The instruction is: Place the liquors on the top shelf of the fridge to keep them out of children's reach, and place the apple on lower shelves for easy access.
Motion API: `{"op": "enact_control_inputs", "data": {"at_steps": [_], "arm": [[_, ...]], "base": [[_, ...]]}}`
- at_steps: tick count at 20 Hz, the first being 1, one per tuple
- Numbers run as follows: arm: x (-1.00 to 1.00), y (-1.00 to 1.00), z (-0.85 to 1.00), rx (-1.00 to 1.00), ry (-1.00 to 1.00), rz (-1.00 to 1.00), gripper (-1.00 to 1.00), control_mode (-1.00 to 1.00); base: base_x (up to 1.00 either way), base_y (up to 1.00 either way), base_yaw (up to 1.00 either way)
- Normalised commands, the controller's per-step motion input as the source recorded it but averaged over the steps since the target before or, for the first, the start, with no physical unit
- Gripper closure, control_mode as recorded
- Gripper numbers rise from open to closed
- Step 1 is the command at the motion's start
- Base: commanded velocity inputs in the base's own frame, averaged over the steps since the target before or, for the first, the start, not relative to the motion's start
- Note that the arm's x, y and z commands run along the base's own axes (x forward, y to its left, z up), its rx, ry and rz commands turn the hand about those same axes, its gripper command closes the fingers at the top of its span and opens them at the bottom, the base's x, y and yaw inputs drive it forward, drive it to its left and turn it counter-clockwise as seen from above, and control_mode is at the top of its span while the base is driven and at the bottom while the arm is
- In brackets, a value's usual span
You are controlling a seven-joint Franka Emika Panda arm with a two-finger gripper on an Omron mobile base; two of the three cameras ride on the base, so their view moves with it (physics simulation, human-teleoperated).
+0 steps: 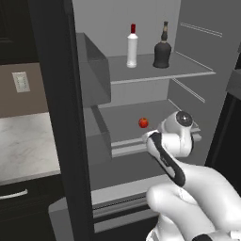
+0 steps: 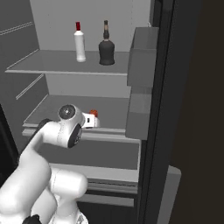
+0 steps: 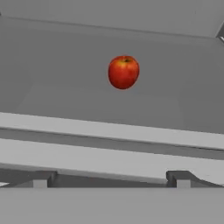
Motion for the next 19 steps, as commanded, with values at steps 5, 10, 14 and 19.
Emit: {"op": "enact_control_inputs", "data": {"at_steps": [5,10,14,19], "arm": [[-0.94,0.00,0.88,0.00,0.00,0.00,-1.00,-1.00],[-0.79,0.00,1.00,0.00,0.00,0.00,-1.00,-1.00],[-0.67,0.03,1.00,-0.02,0.00,0.00,-1.00,-1.00],[-0.68,0.06,0.71,-0.03,-0.05,0.00,-1.00,-1.00]], "base": [[0.00,0.00,0.00],[0.00,0.00,0.00],[0.00,0.00,0.00],[0.00,0.00,0.00]]}}
